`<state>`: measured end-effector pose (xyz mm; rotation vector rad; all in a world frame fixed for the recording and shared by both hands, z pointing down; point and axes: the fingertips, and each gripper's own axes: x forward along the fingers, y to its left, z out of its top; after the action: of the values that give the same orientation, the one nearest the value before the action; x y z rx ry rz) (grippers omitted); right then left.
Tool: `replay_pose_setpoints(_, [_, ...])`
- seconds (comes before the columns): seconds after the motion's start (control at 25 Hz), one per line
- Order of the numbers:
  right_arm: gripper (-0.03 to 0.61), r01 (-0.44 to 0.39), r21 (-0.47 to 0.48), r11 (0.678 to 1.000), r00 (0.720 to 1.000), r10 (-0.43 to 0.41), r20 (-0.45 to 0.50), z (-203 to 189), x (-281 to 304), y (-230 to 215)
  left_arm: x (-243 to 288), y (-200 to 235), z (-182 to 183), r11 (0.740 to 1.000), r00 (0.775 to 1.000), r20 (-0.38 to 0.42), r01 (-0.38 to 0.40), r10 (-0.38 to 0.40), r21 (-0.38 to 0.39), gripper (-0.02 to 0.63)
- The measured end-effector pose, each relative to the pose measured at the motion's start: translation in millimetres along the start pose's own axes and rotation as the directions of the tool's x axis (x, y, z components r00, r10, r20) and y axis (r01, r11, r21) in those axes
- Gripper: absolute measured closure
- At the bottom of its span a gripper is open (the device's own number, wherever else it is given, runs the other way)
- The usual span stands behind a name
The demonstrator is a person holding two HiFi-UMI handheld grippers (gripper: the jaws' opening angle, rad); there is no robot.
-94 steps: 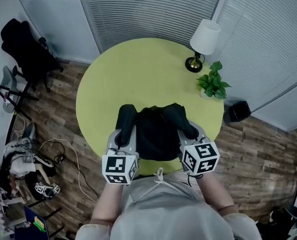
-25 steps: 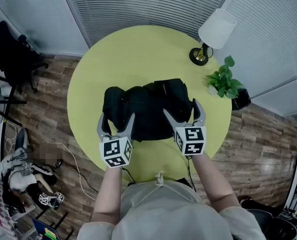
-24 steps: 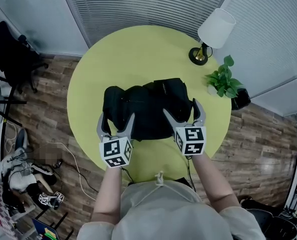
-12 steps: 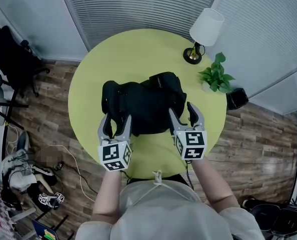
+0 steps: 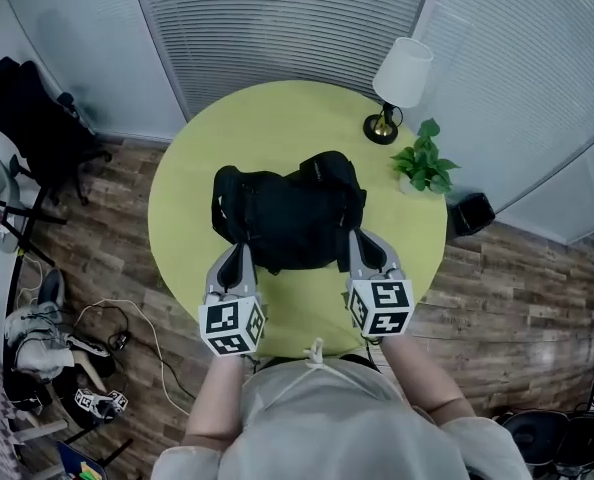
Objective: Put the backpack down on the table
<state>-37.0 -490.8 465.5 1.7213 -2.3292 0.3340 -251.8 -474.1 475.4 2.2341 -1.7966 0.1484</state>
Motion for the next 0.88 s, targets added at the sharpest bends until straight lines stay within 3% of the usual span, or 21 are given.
replay_pose_setpoints(0.24, [0.580,-0.084,-0.006,0.996,0.996,0.084,0.031,2.4,-17.4,17.9,-17.6,-21.3,9.2,0.997,0.998,0.013,0.066,-0.066,0.037,0.609])
replay_pose_setpoints(0.4, [0.580,-0.099,-0.012,0.995,0.995,0.099,0.028,2.4,-24.3,24.7,-23.4,-34.7,11.3,0.990,0.995,0.007,0.102,-0.104,0.101,0.609])
replay_pose_setpoints(0.88, [0.580,-0.132,-0.009,0.991,0.990,0.132,0.040,4.1,-25.7,36.8,-19.1,-49.0,3.5,0.981,0.982,-0.010,0.187,-0.187,0.051,0.609])
